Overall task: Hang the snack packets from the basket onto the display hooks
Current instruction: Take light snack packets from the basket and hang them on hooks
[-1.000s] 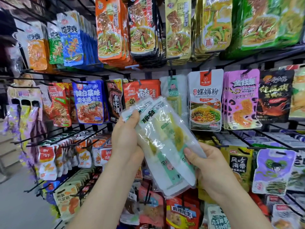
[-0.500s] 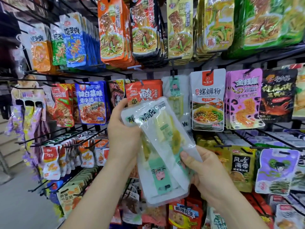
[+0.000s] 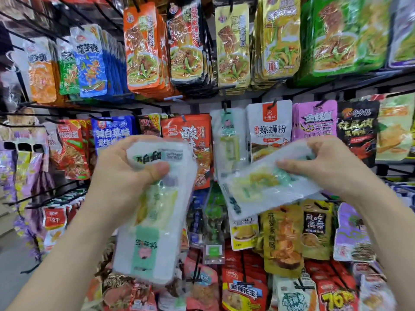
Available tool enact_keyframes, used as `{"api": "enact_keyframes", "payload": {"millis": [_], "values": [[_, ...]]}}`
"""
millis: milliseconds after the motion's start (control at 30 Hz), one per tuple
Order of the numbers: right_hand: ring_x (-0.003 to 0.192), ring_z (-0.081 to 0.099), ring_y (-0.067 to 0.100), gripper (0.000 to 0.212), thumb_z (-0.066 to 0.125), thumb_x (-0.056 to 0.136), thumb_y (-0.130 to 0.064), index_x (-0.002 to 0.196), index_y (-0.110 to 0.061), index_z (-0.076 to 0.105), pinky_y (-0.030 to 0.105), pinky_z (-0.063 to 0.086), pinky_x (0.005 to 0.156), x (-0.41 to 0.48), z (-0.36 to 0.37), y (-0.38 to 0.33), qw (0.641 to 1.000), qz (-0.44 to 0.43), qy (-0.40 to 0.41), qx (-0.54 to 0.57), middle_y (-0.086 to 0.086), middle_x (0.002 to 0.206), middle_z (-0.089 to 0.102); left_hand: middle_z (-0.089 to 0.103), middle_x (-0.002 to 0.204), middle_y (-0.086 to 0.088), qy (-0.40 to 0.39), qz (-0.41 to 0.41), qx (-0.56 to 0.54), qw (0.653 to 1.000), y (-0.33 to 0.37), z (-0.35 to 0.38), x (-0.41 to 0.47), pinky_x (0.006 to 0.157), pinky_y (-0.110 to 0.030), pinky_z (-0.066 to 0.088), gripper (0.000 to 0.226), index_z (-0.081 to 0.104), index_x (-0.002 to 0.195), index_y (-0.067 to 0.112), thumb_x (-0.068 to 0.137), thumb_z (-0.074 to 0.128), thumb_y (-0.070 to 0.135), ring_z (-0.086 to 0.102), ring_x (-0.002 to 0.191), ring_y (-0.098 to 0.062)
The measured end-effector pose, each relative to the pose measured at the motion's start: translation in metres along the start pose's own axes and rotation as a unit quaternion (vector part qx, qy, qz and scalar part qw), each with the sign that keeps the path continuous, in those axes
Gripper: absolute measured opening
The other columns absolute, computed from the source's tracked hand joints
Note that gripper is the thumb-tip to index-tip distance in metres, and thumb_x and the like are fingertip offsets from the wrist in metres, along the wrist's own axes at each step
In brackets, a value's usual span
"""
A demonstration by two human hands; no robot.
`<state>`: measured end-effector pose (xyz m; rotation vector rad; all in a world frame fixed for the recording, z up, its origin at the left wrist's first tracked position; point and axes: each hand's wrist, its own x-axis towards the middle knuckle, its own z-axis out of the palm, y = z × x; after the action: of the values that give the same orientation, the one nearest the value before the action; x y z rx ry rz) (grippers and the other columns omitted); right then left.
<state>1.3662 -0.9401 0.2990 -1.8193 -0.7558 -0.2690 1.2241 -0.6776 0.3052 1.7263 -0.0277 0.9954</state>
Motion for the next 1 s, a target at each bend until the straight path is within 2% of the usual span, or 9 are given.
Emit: {"api": "enact_keyframes", "payload": {"millis": [100,167,300,433,600,667,833,933,1000], "values": [[0.085,0.072,0.021,0.012,0.063,0.092,-0.015,0.092,-0.013,0.075,0.035,0.056,0.077,0.006,0.003,-0.014,0.985,-0.015,-0.154,-0.077,0.002,0.089,0.077,0.071,0.062,0.003,-0.107,0.022,0.058,0.992,0.004,0.022,-0.007,0.050,-0.019,0.050,0.020,0.069,0.073,0.014,0.068,0.078,-0.003,0.063,0.051,-0.008],[0.084,0.072,0.015,0.014,0.062,0.092,-0.010,0.095,-0.013,0.075,0.033,0.057,0.076,0.007,0.010,-0.022,0.976,-0.037,-0.200,-0.072,0.000,0.091,0.077,0.067,0.060,0.003,-0.140,0.046,0.094,0.985,0.001,0.039,-0.012,0.053,-0.018,0.046,0.019,0.070,0.068,0.013,0.070,0.079,-0.003,0.057,0.051,-0.006],[0.065,0.065,0.010,0.010,0.084,0.070,-0.013,0.075,-0.014,0.075,0.033,0.054,0.066,0.008,0.025,-0.031,0.987,-0.083,-0.121,-0.062,0.002,0.074,0.075,0.069,0.072,-0.001,-0.178,0.046,0.065,0.981,-0.010,0.055,-0.018,0.064,-0.023,0.048,0.023,0.070,0.067,0.013,0.069,0.078,-0.009,0.061,0.066,-0.009],[0.059,0.055,0.014,0.040,0.084,0.052,-0.041,0.070,-0.008,0.069,0.030,0.042,0.060,0.003,0.034,-0.035,0.990,-0.095,-0.089,-0.048,0.020,0.072,0.070,0.072,0.100,-0.001,-0.193,0.025,0.041,0.980,-0.018,0.054,-0.023,0.079,-0.034,0.055,0.019,0.071,0.071,0.006,0.070,0.075,-0.013,0.068,0.092,-0.013],[0.048,0.051,-0.001,0.020,0.070,0.083,-0.030,0.073,-0.012,0.071,0.008,0.039,0.047,-0.004,0.041,-0.049,0.995,-0.042,-0.083,0.023,-0.002,0.058,0.066,0.067,0.064,-0.010,-0.127,-0.035,0.013,0.991,-0.019,0.048,-0.030,0.059,-0.031,0.049,0.018,0.069,0.065,0.007,0.070,0.076,-0.009,0.059,0.061,-0.017],[0.052,0.055,0.001,0.012,0.072,0.080,-0.027,0.077,-0.016,0.071,0.012,0.039,0.047,-0.009,0.037,-0.048,0.996,-0.004,-0.074,0.056,-0.008,0.059,0.066,0.069,0.064,-0.006,-0.091,-0.077,-0.030,0.992,-0.022,0.040,-0.031,0.058,-0.031,0.052,0.025,0.070,0.062,0.012,0.070,0.075,-0.011,0.062,0.058,-0.018],[0.080,0.062,0.021,0.018,0.069,0.086,-0.023,0.101,-0.014,0.073,0.021,0.050,0.045,-0.039,0.070,-0.045,0.986,0.051,-0.084,0.135,0.019,0.103,0.069,0.072,0.070,-0.012,-0.061,-0.138,-0.156,0.976,-0.027,0.024,-0.042,0.054,-0.031,0.056,0.020,0.071,0.075,0.006,0.071,0.068,-0.013,0.066,0.060,-0.025],[0.081,0.052,0.027,0.014,0.063,0.092,-0.018,0.096,-0.009,0.073,0.021,0.051,0.045,-0.044,0.093,-0.047,0.981,0.087,-0.008,0.171,0.034,0.095,0.056,0.073,0.070,-0.011,-0.073,-0.131,-0.188,0.971,-0.030,0.009,-0.048,0.051,-0.029,0.055,0.017,0.071,0.076,0.006,0.066,0.070,-0.007,0.067,0.058,-0.022],[0.078,0.047,0.026,0.020,0.063,0.092,-0.017,0.101,0.001,0.067,0.021,0.050,0.044,-0.044,0.094,-0.049,0.979,0.093,0.059,0.173,0.019,0.087,0.052,0.071,0.067,-0.007,-0.077,-0.112,-0.172,0.976,-0.032,-0.006,-0.049,0.051,-0.028,0.054,0.016,0.068,0.073,0.008,0.058,0.072,0.002,0.065,0.057,-0.020]]}}
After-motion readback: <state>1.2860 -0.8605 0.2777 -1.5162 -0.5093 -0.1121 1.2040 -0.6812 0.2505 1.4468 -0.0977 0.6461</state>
